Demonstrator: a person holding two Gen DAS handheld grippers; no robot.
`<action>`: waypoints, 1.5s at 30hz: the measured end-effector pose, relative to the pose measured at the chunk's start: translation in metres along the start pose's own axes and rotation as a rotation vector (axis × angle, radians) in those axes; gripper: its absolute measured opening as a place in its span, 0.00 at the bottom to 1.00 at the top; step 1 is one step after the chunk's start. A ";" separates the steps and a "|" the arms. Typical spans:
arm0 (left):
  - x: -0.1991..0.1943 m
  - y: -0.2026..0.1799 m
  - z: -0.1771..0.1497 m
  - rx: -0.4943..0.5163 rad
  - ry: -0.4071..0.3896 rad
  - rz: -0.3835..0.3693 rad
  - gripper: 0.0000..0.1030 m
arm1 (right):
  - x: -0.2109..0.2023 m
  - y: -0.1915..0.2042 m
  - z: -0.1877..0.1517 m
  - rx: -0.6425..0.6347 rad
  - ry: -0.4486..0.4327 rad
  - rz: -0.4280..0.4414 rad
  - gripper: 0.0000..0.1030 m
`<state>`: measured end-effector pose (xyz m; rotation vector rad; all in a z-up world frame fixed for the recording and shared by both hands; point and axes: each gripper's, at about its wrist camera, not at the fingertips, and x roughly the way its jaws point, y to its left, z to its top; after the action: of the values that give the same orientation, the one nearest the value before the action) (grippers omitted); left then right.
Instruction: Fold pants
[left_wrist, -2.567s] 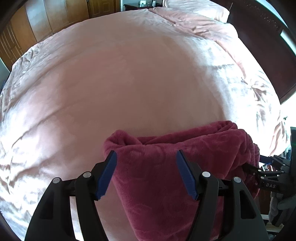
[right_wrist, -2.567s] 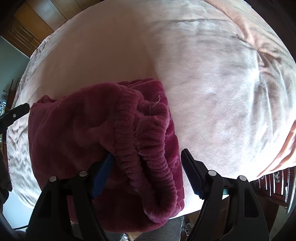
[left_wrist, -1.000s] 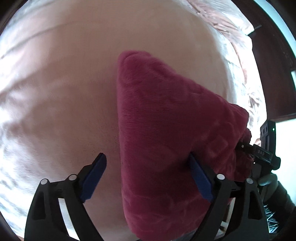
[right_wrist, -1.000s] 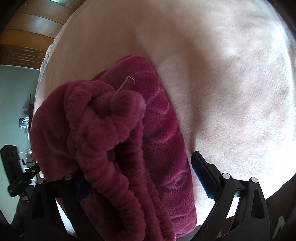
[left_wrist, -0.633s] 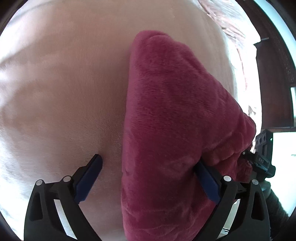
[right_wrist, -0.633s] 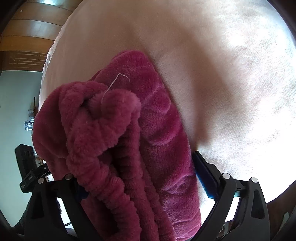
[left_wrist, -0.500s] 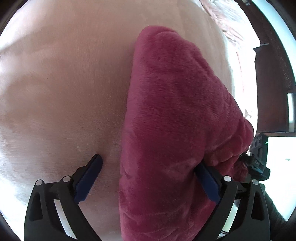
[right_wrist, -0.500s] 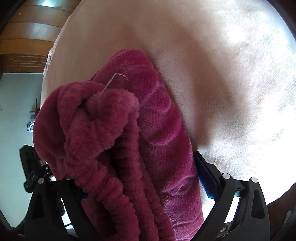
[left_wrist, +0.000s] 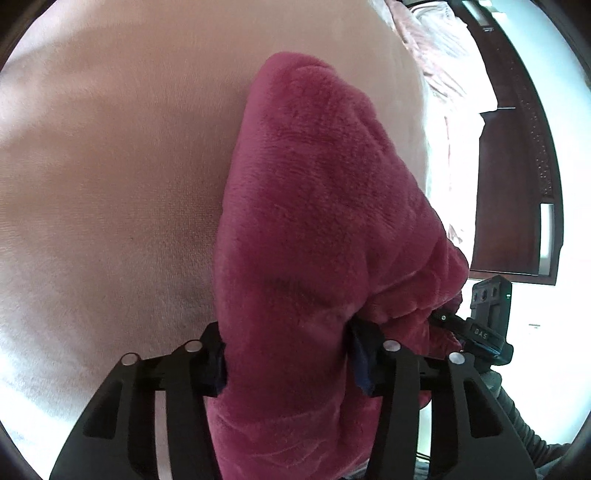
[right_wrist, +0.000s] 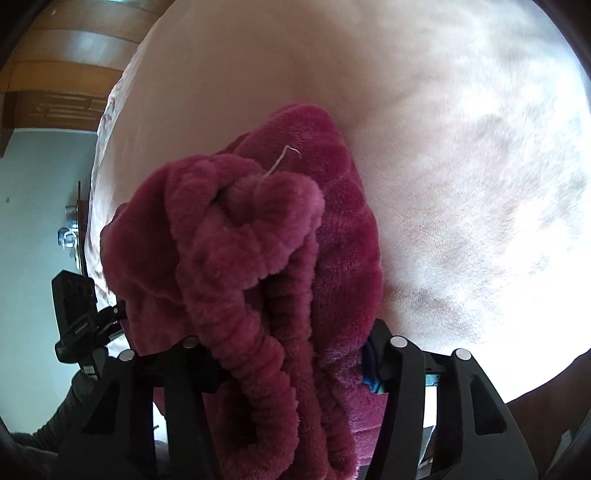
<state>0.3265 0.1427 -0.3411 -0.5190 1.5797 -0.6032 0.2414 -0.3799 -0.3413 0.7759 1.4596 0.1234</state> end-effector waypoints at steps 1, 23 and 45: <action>-0.005 0.001 -0.002 -0.001 -0.005 0.001 0.46 | -0.002 0.004 -0.002 -0.010 -0.004 0.001 0.51; 0.049 -0.198 0.066 0.110 -0.188 -0.002 0.43 | -0.187 -0.094 0.114 -0.063 -0.218 0.079 0.50; 0.145 -0.246 0.166 0.153 -0.153 0.203 0.46 | -0.175 -0.164 0.232 0.027 -0.201 0.036 0.51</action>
<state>0.4728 -0.1504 -0.2998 -0.2797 1.4078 -0.5124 0.3662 -0.6870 -0.3007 0.8130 1.2596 0.0515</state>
